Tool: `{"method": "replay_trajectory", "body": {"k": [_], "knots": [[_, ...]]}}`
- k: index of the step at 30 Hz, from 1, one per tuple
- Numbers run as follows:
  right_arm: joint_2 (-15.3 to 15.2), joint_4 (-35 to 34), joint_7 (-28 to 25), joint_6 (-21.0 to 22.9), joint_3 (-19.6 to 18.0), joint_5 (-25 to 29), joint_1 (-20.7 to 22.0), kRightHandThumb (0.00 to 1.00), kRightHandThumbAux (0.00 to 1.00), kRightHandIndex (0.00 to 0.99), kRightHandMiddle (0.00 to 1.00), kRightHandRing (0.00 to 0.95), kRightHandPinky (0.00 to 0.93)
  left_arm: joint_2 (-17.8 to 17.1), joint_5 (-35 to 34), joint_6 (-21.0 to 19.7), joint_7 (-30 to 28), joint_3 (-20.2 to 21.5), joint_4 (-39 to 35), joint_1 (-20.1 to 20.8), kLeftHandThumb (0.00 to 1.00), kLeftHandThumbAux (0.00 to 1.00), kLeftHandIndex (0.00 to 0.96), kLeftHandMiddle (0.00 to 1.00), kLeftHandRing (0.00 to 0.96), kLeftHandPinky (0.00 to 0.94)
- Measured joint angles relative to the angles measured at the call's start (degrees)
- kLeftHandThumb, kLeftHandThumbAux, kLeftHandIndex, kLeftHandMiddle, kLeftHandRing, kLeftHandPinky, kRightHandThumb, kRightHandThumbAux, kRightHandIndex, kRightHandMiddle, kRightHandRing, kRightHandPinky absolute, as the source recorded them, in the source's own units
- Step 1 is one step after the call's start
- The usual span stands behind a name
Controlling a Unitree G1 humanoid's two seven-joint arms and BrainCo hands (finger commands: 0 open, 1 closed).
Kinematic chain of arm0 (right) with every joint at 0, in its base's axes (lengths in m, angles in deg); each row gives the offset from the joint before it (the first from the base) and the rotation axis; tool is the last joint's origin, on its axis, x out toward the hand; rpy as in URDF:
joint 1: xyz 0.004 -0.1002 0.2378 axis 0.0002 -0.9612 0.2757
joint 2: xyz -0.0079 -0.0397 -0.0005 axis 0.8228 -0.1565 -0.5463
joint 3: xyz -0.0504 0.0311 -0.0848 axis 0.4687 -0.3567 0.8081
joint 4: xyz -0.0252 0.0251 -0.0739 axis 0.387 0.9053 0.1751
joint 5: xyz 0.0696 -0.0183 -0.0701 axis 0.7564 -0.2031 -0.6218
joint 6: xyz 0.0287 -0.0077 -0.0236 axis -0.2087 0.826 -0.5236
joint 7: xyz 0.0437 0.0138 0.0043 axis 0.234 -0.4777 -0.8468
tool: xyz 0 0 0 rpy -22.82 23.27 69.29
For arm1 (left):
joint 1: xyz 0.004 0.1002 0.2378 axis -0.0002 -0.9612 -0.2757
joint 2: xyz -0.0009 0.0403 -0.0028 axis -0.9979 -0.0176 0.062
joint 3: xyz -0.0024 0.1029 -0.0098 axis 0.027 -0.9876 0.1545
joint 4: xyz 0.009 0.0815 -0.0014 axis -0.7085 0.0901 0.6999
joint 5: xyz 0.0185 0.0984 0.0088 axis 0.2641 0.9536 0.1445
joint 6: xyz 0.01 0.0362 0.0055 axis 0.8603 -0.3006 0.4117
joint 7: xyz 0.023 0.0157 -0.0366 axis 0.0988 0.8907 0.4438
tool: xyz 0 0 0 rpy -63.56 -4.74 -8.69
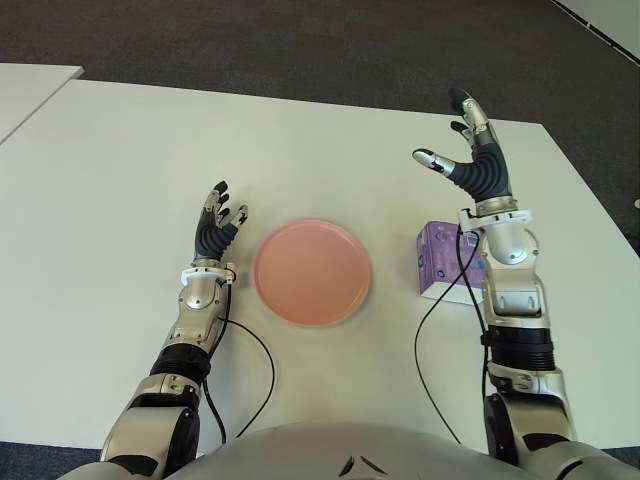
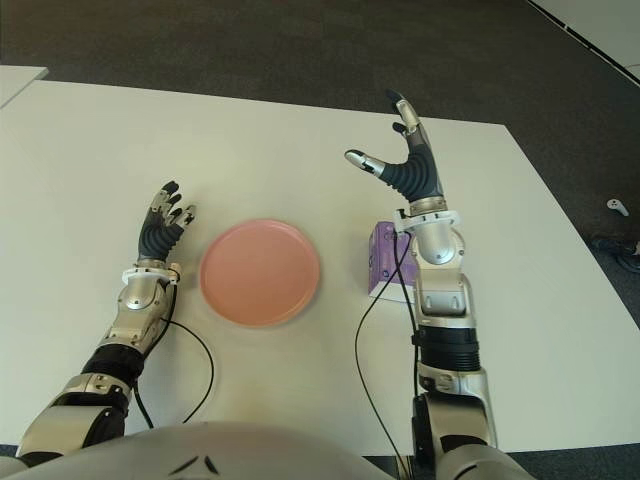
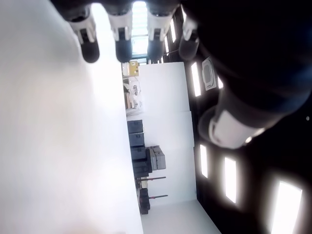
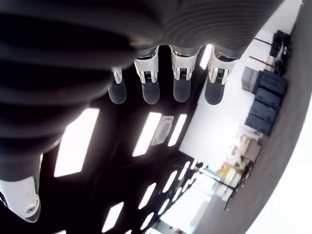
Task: Put the tissue paper into the plate.
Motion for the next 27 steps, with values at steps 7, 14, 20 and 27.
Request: {"method": "replay_trajectory", "body": {"k": [7,14,20,27], "knots": [[-9.01,-0.42,-5.41,-0.21,-1.89,-1.52,-0.6,0.223,0.54,0.05,0.062,0.052,0.065,-0.18,0.58,-0.87,0.81,-0.27,0.24,0.51,0.13,0.628,0.002,0.018,0.019,0.052],[-22.26,-3.89,-14.91,-0.31,-3.88,-4.97,-2.23,0.202,0.506,0.045,0.051,0.045,0.045,-0.28,0.51,-1.58,0.81,-0.21,0.54,0.97,0.129,0.626,0.002,0.011,0.01,0.041],[-29.1,-5.25,-20.2,-2.4,-3.79,-6.69,-3.11,0.218,0.49,0.022,0.012,0.018,0.049,-0.37,0.55,-1.7,0.81,-0.37,1.0,1.21,0.126,0.629,0.001,0.006,0.002,0.032],[-34.28,-5.37,-25.86,-6.1,-5.33,-6.05,-5.7,0.247,0.46,0.006,0.0,0.001,0.034,-0.41,0.54,-1.49,0.8,-0.6,1.62,1.76,0.126,0.63,0.003,0.003,0.0,0.029]]}}
